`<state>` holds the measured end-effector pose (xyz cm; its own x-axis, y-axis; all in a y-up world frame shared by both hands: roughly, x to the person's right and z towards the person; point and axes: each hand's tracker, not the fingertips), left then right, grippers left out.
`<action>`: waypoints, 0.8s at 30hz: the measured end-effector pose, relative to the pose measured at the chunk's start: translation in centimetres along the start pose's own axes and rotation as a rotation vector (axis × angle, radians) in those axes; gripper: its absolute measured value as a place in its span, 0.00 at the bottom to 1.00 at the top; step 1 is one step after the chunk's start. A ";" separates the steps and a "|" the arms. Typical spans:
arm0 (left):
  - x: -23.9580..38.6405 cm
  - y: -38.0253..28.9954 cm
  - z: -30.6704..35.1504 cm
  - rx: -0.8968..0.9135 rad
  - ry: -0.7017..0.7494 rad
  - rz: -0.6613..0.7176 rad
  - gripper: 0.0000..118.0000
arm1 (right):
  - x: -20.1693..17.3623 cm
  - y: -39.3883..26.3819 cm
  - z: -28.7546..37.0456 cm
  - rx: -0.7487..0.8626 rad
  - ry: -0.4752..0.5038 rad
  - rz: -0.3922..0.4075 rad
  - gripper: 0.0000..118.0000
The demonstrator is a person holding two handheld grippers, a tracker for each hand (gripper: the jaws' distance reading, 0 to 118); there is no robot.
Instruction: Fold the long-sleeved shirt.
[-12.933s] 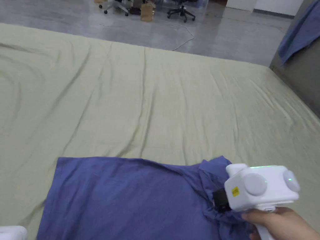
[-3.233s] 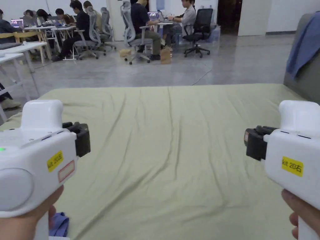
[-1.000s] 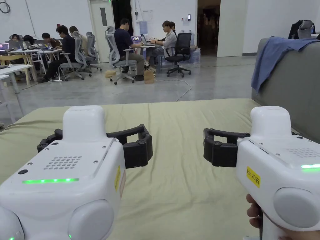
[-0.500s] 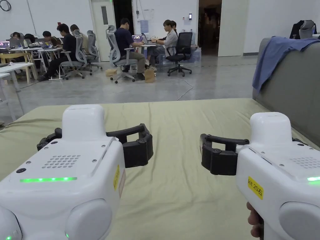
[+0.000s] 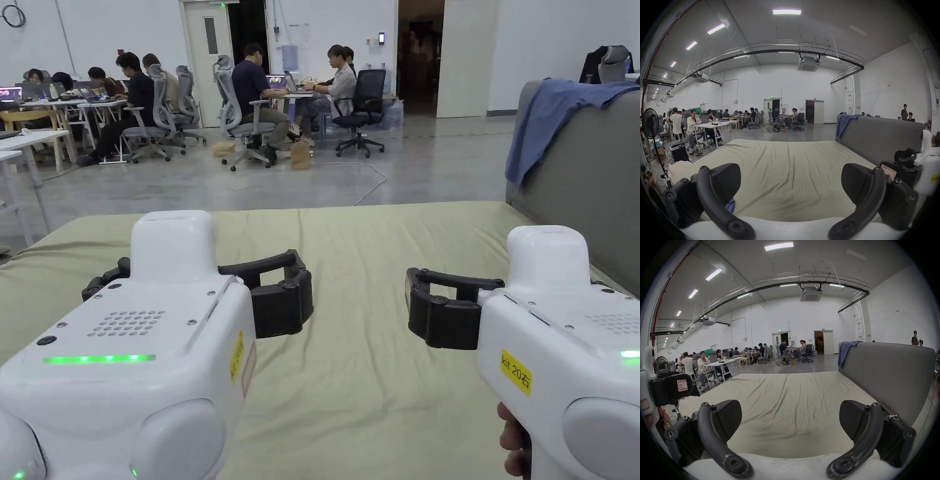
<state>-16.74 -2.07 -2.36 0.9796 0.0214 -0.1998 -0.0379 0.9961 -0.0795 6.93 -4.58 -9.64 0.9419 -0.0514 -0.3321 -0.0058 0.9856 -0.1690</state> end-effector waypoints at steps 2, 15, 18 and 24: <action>0.1 0.0 0.0 -0.002 -0.002 -0.003 1.00 | -0.1 0.0 0.0 -0.002 -0.003 0.008 1.00; 0.3 -0.2 -0.1 -0.008 -0.003 -0.004 1.00 | 0.3 0.0 -0.2 -0.011 -0.010 -0.004 1.00; 0.3 -0.2 -0.1 -0.011 -0.003 -0.002 1.00 | 0.3 -0.1 -0.3 -0.023 -0.007 -0.006 1.00; 0.4 -0.3 0.0 -0.014 -0.007 0.000 1.00 | -0.4 -0.2 -0.5 -0.042 -0.048 0.031 1.00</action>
<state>-16.39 -2.36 -2.46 0.9810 0.0223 -0.1929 -0.0409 0.9948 -0.0929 6.37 -4.85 -9.91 0.9559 -0.0121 -0.2935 -0.0486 0.9789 -0.1984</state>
